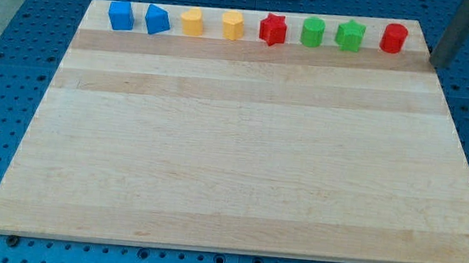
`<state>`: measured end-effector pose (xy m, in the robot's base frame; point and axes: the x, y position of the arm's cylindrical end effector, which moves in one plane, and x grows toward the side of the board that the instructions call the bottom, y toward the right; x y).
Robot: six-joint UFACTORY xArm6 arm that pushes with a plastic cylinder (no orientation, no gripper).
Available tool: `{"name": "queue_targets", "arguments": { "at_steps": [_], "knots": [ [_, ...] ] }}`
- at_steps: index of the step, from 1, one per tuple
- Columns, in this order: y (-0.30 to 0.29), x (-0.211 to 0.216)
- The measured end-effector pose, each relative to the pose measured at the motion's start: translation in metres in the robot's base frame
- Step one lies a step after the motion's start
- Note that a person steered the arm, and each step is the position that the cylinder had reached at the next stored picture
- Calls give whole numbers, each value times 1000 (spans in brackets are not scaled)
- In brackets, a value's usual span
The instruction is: Push the red circle bottom right to the green star
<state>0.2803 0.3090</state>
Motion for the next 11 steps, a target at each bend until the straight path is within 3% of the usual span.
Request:
{"name": "queue_targets", "arguments": {
  "at_steps": [2,6,8,11],
  "knots": [
    [-21,-88],
    [-51,-45],
    [-79,-49],
    [-109,19]
  ]
}}
